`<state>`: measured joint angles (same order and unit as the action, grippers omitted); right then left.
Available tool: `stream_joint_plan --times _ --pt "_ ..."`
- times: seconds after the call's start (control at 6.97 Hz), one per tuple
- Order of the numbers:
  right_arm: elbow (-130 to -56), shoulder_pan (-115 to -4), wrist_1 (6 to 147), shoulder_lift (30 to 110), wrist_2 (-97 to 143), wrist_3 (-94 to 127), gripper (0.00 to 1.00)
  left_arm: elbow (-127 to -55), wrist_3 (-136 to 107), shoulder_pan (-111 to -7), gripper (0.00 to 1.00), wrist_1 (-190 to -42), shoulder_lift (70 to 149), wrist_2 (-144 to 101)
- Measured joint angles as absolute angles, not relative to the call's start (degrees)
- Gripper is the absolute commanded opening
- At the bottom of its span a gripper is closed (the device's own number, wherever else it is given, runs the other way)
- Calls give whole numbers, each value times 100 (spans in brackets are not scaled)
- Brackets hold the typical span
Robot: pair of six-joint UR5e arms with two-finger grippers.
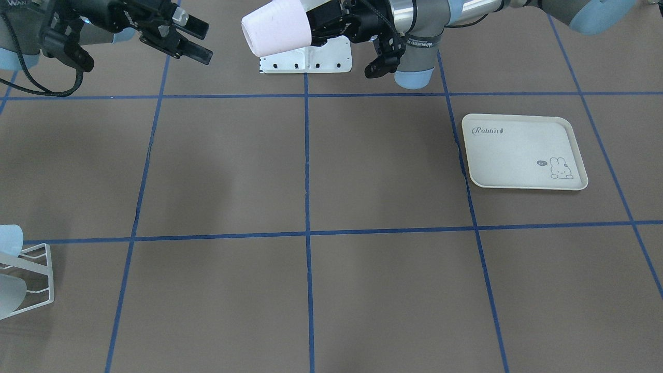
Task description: Transfer IKEA cup to right arm and place on rack
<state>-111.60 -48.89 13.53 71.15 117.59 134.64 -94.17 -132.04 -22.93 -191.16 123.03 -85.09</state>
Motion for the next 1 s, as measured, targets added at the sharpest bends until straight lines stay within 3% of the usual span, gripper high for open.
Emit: stream_joint_plan --times 1.0 --pt "-11217 -4578 1277 7068 11547 13586 100 -9281 -13195 -2208 0 -19143 12584 -8533"
